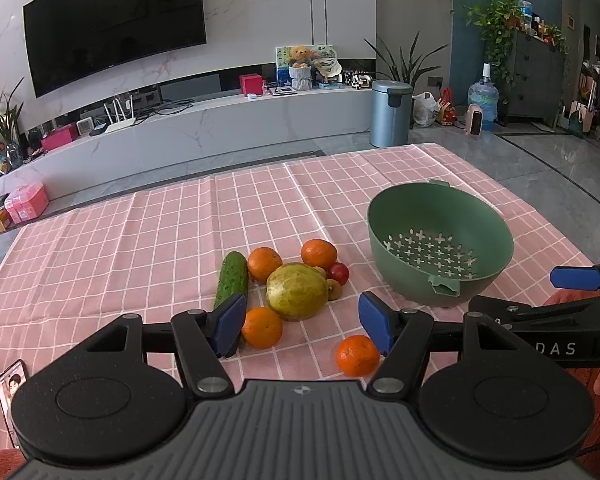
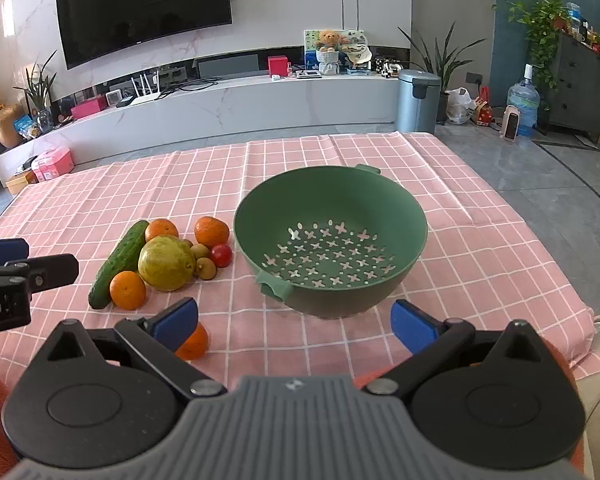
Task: Organize fruits
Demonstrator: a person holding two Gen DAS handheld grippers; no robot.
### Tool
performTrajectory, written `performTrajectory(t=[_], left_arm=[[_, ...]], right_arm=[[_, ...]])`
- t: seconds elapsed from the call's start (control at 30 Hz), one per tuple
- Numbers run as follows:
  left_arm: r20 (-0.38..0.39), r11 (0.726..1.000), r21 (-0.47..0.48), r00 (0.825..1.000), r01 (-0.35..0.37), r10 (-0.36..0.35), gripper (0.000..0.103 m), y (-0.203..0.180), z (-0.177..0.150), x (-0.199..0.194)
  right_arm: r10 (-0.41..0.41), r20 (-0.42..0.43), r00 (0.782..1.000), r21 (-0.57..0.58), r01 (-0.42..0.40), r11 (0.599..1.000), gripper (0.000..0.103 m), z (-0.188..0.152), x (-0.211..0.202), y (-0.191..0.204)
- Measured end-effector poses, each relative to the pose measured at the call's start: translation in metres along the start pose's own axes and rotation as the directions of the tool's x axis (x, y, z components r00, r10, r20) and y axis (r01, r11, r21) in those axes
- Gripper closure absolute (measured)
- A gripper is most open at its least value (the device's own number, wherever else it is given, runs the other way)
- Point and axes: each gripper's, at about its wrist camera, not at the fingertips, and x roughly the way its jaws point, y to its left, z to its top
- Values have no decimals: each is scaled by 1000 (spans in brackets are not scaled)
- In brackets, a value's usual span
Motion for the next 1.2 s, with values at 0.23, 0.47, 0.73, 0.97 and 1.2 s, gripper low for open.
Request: performTrajectory(t=[0.23,0.47,0.73,0.97,1.2], left_arm=[[0,1000,-1,1000,-3,3,26,-3,0,2],[0,1000,-2,1000,-2,2,26,-3,1,2],[0,1000,-3,1000,-4,4,26,-3,1,2],[0,1000,-5,1000,-3,3,26,-2,1,1],[0,1000,-5,1000,-3,3,26,-2,1,1]], right_arm=[[-4,-4,1000,0,4,1000,5,0,0,0],[-6,-8,1000,-4,6,1000,5,0,0,2],[-10,-11,1000,-4,10,1000,5,-1,1,2],[-11,-13,1000,-2,11,1000,5,-1,2,2],[-11,-16,1000,1,11,1000,5,-2,3,2]])
